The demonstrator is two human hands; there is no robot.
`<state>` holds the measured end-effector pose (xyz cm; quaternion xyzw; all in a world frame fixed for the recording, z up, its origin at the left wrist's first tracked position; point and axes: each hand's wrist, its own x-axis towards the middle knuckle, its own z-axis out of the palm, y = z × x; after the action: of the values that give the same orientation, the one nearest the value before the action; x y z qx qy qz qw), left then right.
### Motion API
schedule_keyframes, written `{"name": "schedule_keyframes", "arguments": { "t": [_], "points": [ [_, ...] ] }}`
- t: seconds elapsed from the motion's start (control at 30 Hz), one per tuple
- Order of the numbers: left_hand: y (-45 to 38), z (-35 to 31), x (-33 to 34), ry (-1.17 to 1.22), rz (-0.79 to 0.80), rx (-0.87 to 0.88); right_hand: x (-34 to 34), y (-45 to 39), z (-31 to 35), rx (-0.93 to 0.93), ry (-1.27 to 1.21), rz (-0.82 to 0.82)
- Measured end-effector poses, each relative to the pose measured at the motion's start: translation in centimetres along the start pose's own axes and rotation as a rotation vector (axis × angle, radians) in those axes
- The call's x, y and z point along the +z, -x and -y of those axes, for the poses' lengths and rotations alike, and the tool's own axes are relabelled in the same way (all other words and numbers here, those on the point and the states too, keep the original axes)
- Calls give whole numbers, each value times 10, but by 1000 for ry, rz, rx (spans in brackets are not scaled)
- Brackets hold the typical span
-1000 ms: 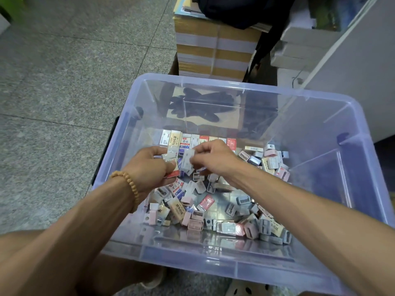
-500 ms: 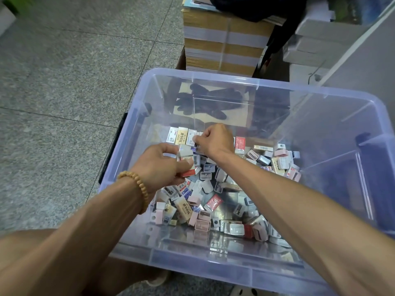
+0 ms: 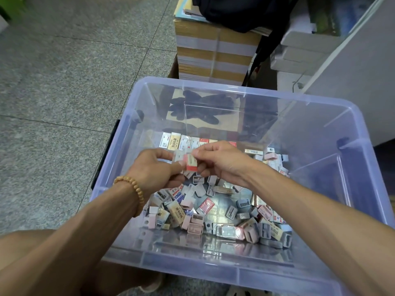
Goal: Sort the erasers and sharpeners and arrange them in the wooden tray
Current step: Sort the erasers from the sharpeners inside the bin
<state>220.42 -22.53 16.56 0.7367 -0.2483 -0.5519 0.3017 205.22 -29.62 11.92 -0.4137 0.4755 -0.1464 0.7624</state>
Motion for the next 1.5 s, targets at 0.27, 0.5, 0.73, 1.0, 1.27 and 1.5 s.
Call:
{"name": "schedule_keyframes", "arguments": {
  "t": [0.27,0.5,0.73,1.0,1.27,1.5],
  "points": [
    [-1,1,0,51,24,-11,-3,-76,-21,-51,381,-576],
    [-5,2,-4,21,-2,36,3,-87,-24,-76,498,-685],
    [-16,-1,4,-24,-4,31,5,0,3,-79,139,-136],
    [-52,-8,25,-574,-64,305,-27,-23,-3,-5,316,-400],
    [-97,8,32,-1114,-206,653,-19,-58,-17,-126,604,-660],
    [-104,14,28,-1127,-247,704,-20,-40,-28,-441,1115,-395]
  ]
}}
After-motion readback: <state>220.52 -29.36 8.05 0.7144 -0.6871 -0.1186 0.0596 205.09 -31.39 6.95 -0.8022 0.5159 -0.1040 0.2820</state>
